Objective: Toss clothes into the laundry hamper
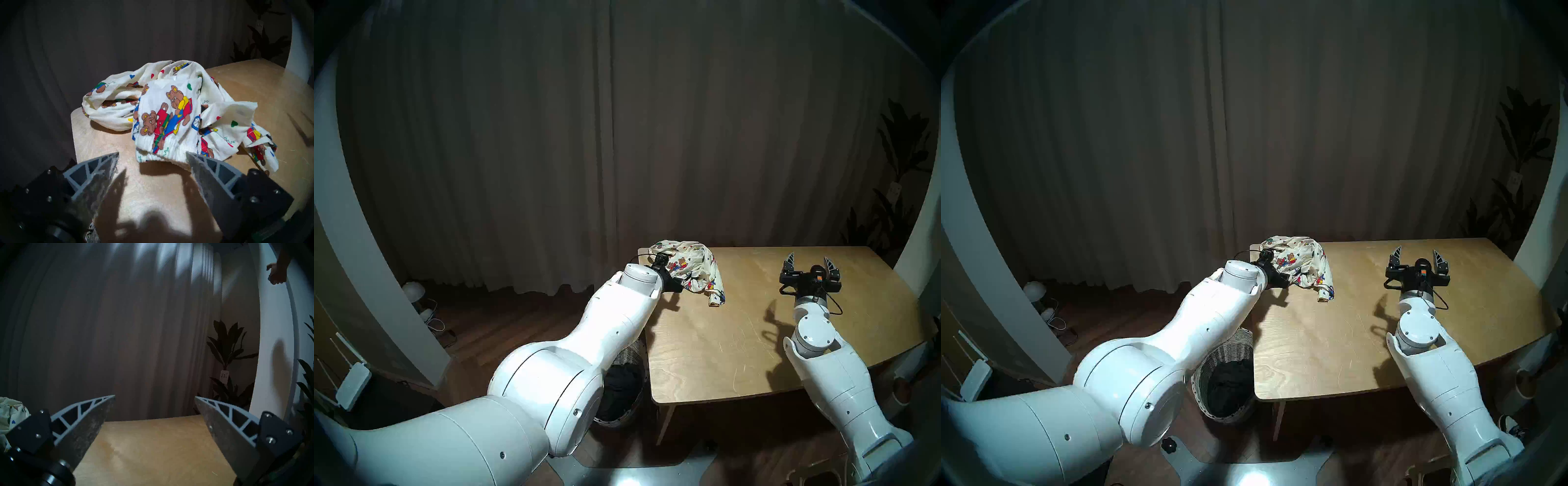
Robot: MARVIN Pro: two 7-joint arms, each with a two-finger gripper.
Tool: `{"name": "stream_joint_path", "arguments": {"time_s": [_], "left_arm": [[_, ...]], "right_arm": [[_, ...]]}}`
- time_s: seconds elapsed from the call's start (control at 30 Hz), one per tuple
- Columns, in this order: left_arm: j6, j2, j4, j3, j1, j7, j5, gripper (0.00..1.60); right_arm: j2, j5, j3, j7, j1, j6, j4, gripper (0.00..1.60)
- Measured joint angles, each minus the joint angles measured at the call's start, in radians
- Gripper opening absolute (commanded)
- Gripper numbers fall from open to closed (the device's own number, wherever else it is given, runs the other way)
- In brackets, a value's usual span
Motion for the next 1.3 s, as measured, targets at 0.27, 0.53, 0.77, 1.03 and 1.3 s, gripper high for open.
{"name": "stream_joint_path", "arguments": {"time_s": [0.27, 0.53, 0.77, 1.03, 1.3], "left_arm": [[-0.007, -0.006, 0.028, -0.016, -0.017, -0.009, -0.014, 1.37], [-0.012, -0.018, 0.04, -0.026, -0.034, -0.015, -0.029, 1.39], [-0.018, -0.03, 0.05, -0.036, -0.051, -0.022, -0.043, 1.3], [-0.025, -0.038, 0.066, -0.045, -0.062, -0.027, -0.055, 1.3], [-0.033, -0.04, 0.085, -0.054, -0.066, -0.03, -0.065, 0.22]], "right_arm": [[0.001, 0.026, 0.004, 0.015, -0.031, 0.0, 0.009, 1.6], [0.002, 0.046, 0.008, 0.028, -0.056, 0.0, 0.014, 1.6], [0.004, 0.065, 0.011, 0.042, -0.078, 0.0, 0.018, 1.6], [0.007, 0.083, 0.017, 0.054, -0.1, 0.0, 0.024, 1.6], [0.012, 0.1, 0.026, 0.065, -0.12, 0.0, 0.03, 1.6]]}}
